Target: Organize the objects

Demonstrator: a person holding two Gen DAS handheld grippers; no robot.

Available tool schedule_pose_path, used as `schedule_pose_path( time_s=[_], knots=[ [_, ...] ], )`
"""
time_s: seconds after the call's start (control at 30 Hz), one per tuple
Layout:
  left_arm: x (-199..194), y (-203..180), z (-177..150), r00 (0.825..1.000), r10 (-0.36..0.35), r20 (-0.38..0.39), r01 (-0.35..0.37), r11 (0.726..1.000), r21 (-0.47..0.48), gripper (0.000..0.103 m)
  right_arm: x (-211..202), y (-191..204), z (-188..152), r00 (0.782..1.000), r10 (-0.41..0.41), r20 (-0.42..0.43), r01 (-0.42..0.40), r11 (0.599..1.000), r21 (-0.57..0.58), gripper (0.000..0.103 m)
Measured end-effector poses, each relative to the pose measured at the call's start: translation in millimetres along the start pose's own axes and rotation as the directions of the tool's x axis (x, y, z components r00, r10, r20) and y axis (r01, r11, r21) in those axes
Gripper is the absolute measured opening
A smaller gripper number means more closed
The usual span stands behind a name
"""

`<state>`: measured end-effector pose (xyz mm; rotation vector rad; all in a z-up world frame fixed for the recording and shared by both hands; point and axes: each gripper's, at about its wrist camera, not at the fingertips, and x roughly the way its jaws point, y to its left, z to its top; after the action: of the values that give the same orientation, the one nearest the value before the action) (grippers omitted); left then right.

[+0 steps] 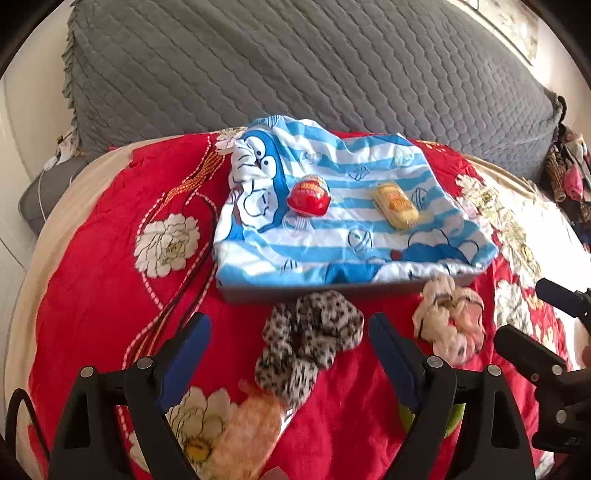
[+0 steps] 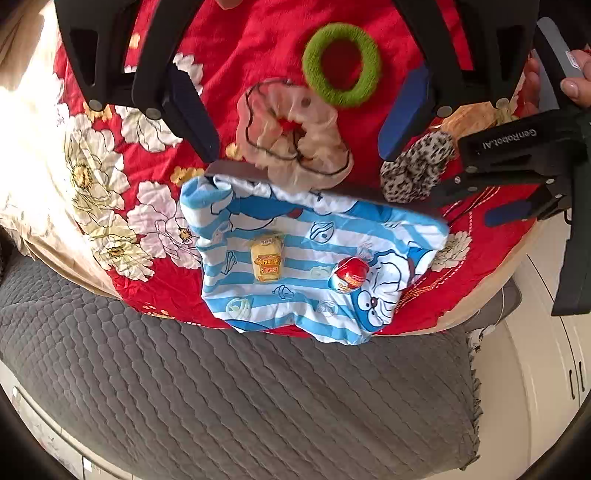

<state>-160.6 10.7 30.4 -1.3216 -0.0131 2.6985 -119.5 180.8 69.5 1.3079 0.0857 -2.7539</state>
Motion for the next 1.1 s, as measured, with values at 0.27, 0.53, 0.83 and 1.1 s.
schedule_pose_path(
  time_s=[0.27,0.53,0.83,1.1],
  knots=[
    [-21.9,0.0,-25.7,1.000,-0.001,0.002,0.001,1.000,-0.018,0.088,-21.9,5.9,-23.3,1.000,0.008,0.005,-0.009,1.000,0.024,0.090],
    [-53.0,-5.6,-45.9,1.000,0.000,0.027,0.000,1.000,0.008,0.088,-37.4,8.0,-47.8,1.000,-0.027,0.001,0.027,0.999,0.024,0.094],
    [-79.4,-6.8,-72.5,0.999,-0.012,0.038,0.012,1.000,0.024,0.088,-58.1,10.5,-72.2,0.999,-0.031,0.011,0.031,0.999,0.023,0.096],
    [-96.6,-2.1,-91.5,0.999,-0.003,0.049,0.001,0.999,0.036,0.088,-73.4,16.0,-88.6,1.000,-0.022,0.018,0.021,0.999,0.047,0.096]
  ],
)
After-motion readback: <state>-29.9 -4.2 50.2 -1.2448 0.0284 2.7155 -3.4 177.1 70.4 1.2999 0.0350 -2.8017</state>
